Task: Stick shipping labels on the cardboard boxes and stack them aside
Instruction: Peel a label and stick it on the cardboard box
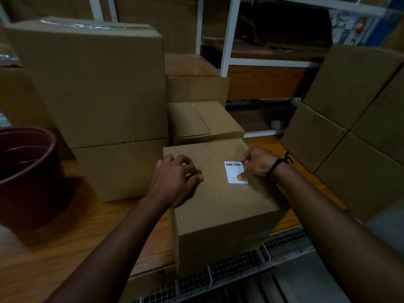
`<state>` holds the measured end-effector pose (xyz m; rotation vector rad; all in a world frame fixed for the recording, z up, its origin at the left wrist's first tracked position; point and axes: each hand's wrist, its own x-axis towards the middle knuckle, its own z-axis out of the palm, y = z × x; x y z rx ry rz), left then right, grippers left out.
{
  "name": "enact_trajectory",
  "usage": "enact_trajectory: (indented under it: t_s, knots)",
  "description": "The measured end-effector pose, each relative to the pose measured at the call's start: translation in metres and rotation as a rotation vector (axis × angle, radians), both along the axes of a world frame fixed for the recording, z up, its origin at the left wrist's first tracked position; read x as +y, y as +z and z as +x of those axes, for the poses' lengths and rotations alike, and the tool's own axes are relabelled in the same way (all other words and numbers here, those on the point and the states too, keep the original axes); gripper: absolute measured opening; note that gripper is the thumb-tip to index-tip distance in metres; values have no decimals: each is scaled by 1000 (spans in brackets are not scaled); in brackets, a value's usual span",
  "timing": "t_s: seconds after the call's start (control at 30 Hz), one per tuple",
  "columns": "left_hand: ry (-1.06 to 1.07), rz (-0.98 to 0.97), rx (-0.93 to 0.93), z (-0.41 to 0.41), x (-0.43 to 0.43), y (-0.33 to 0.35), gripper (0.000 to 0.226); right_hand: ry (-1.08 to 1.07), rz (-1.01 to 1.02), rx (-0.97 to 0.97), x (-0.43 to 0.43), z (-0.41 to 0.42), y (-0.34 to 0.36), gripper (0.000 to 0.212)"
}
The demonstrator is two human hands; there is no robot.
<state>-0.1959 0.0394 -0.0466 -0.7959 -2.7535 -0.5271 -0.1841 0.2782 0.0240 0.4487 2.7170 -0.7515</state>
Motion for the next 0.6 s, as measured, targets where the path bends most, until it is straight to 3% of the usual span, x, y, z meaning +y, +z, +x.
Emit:
enact_trajectory:
  t_s: [0.2,0.37,0.47,0.6]
  knots:
    - [11,14,-9,0,2,-1,64,15,-1,36,4,-1,-5,67]
    - [21,-28,15,-1,1,-1,52,14,-6,65,4,-1,-9,29]
    - [27,-42,33,-1,1,-2,57,32,67,62,-2,-4,-11,40]
    - [31,-57,42,0,0,-2,64,50,10,-10,-1,-11,-2,51]
